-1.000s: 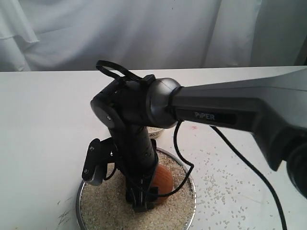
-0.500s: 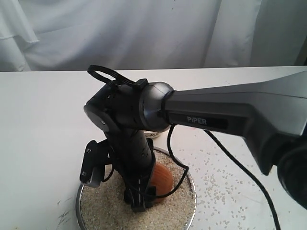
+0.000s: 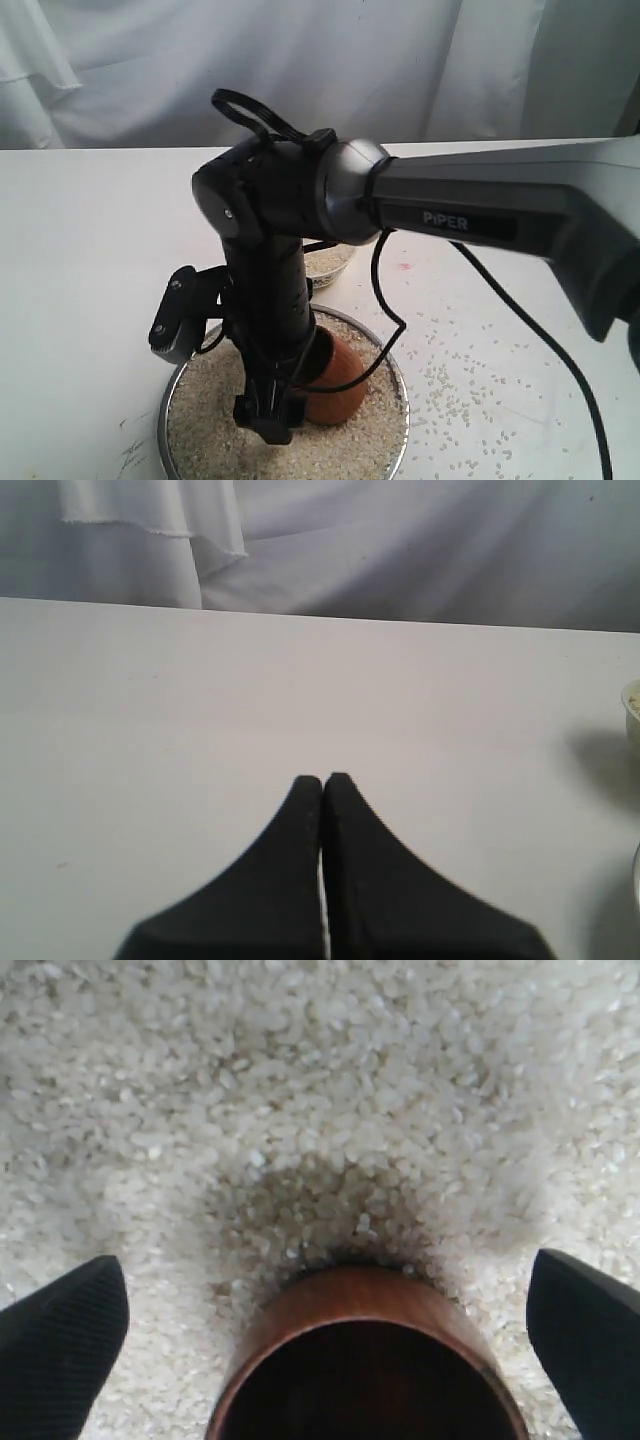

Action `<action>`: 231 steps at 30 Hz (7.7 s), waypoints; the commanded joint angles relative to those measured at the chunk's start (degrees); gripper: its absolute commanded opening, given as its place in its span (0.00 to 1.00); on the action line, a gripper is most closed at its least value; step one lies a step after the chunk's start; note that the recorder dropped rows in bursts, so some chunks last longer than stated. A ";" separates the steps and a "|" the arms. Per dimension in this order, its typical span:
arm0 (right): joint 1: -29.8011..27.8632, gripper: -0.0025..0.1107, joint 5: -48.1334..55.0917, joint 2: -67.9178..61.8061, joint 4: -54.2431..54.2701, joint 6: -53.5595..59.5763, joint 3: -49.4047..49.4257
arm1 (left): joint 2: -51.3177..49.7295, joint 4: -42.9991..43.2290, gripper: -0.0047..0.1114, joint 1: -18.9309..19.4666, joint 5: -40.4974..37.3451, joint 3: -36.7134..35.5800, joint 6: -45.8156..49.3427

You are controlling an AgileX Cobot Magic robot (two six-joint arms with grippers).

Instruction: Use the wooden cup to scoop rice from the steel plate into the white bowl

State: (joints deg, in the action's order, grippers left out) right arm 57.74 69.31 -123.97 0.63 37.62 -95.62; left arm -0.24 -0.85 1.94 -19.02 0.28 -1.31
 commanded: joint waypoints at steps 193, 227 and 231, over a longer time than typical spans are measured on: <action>5.61 0.02 -47.06 8.26 -50.77 2.48 34.65 | 0.24 0.05 0.04 0.11 0.76 -0.28 -0.04; -2.47 0.02 -28.35 8.76 -3.90 43.92 19.07 | 0.24 0.05 0.04 0.11 0.76 -0.28 -0.04; -3.14 0.02 -24.57 9.12 -1.04 45.20 14.44 | 0.24 0.05 0.04 0.11 0.76 -0.28 -0.04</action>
State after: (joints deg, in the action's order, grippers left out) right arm 55.23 42.13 -115.66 -2.76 81.62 -78.09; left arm -0.24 -0.85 1.94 -19.02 0.28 -1.31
